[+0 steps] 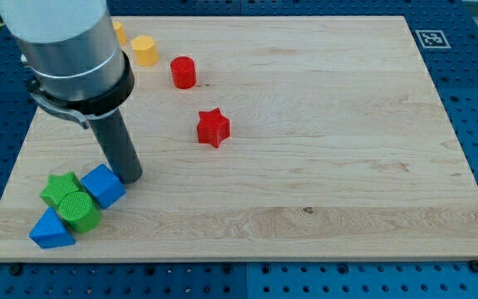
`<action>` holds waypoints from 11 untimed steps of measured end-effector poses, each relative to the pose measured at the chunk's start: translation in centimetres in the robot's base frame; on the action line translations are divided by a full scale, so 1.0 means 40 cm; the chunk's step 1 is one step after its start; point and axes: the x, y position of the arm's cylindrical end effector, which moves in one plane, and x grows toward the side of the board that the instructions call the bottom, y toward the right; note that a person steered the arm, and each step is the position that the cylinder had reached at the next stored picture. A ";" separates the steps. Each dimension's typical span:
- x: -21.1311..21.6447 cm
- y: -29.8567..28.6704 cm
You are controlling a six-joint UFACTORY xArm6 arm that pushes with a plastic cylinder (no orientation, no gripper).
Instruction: Move your arm towards the yellow heart
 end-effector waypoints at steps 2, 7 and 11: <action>-0.044 0.061; -0.048 0.231; -0.441 -0.230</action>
